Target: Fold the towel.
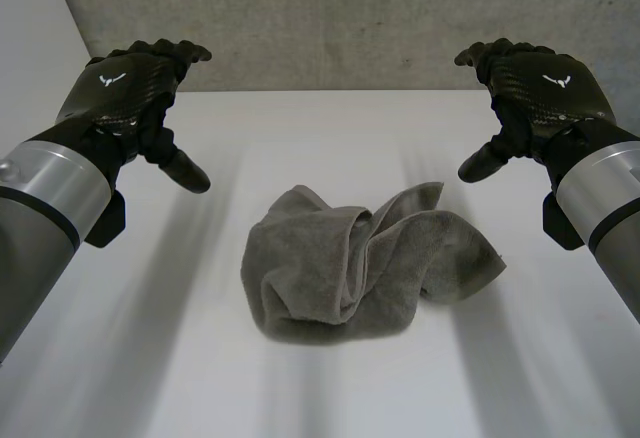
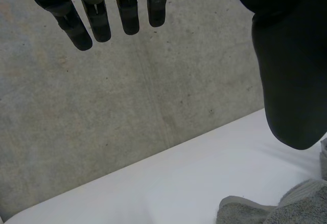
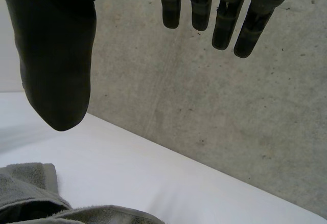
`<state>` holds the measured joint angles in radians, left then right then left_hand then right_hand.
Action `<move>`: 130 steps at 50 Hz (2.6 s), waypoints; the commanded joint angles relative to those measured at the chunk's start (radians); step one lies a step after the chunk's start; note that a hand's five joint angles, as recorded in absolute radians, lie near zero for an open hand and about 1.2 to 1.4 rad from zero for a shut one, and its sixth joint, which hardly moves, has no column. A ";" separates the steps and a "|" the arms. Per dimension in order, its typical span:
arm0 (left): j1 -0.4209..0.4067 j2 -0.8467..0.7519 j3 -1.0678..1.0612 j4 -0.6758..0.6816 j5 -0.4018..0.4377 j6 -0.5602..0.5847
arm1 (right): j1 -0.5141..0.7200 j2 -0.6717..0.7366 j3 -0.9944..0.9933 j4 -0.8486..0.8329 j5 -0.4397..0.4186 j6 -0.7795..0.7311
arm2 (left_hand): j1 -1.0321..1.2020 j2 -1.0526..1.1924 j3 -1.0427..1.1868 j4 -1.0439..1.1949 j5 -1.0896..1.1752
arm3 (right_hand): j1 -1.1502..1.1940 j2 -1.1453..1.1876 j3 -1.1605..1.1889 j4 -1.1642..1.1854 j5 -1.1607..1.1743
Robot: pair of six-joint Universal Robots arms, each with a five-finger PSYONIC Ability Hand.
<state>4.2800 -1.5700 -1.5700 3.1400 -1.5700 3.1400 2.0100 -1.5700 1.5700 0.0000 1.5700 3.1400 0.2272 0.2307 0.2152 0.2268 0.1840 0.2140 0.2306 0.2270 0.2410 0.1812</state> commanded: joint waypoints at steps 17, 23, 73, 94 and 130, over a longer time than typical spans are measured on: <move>-0.045 -0.018 0.035 -0.034 0.061 -0.083 | 0.127 0.116 -0.047 0.173 -0.102 -0.072 | 0.068 0.065 0.080 0.069 -0.063 | 0.311 0.295 0.298 0.284 0.170; -0.043 -0.025 0.024 -0.034 0.056 -0.074 | 0.122 0.120 -0.039 0.170 -0.096 -0.078 | 0.071 0.068 0.083 0.072 -0.060 | 0.297 0.280 0.284 0.270 0.155; -0.032 -0.024 0.022 -0.034 0.051 -0.057 | 0.111 0.088 -0.056 0.089 -0.021 -0.117 | 0.068 0.065 0.080 0.069 -0.063 | 0.329 0.312 0.316 0.302 0.187; -0.031 -0.020 0.022 -0.031 0.047 -0.053 | 0.104 0.084 -0.051 0.090 -0.028 -0.100 | 0.064 0.057 0.088 0.049 0.131 | 0.268 0.259 0.277 0.261 0.164; -0.037 -0.041 0.045 -0.028 0.057 -0.047 | 0.081 0.100 -0.059 0.090 -0.021 -0.123 | -0.043 -0.047 -0.031 -0.043 -0.174 | -0.006 -0.022 -0.019 -0.033 -0.147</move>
<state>4.2474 -1.5955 -1.5437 3.1084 -1.5170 3.0882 2.1208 -1.4677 1.5130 0.0888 1.5486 3.0187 0.2614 0.2583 0.2501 0.2542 0.2304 0.2716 0.2656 0.2540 0.2607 0.0653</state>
